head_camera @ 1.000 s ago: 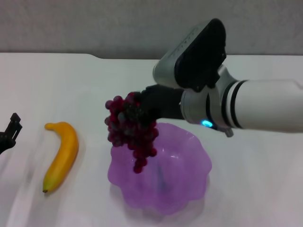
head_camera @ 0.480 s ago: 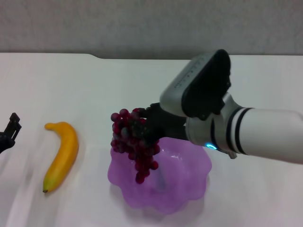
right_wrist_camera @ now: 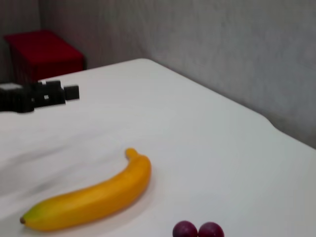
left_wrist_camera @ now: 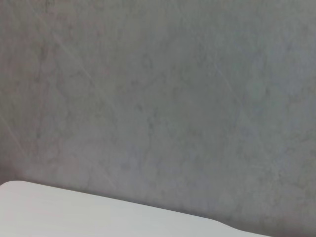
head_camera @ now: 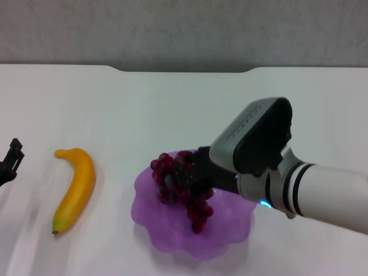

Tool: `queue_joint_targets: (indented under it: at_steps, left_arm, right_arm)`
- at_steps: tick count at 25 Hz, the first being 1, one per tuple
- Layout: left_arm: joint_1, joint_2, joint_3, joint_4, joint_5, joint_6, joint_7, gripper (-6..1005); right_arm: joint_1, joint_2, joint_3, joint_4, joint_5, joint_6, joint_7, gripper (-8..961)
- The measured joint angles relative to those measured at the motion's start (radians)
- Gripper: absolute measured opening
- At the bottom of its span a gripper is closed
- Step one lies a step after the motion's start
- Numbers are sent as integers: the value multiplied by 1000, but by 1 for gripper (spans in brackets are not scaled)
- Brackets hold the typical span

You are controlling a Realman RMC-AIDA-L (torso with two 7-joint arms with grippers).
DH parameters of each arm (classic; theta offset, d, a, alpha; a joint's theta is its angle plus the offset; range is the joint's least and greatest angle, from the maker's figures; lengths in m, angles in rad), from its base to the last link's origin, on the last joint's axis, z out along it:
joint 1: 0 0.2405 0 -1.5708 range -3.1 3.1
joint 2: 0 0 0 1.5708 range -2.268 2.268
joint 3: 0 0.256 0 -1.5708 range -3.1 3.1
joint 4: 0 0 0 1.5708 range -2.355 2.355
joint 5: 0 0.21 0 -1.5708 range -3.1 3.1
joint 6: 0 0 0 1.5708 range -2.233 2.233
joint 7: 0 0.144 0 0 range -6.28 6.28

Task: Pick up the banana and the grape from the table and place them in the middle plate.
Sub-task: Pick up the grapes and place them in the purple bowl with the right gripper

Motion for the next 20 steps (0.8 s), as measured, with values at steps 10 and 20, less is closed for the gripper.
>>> queue_joint_targets:
  at_steps: [10, 20]
  left_arm:
    - [-2, -1, 6, 2, 0, 2, 1, 673]
    - [-2, -2, 6, 0, 0, 19, 4, 673]
  right_arm:
    - [-46, 0, -46, -130, 3, -134, 0, 272]
    - [-88, -2, -50, -194, -8, -251, -10, 293]
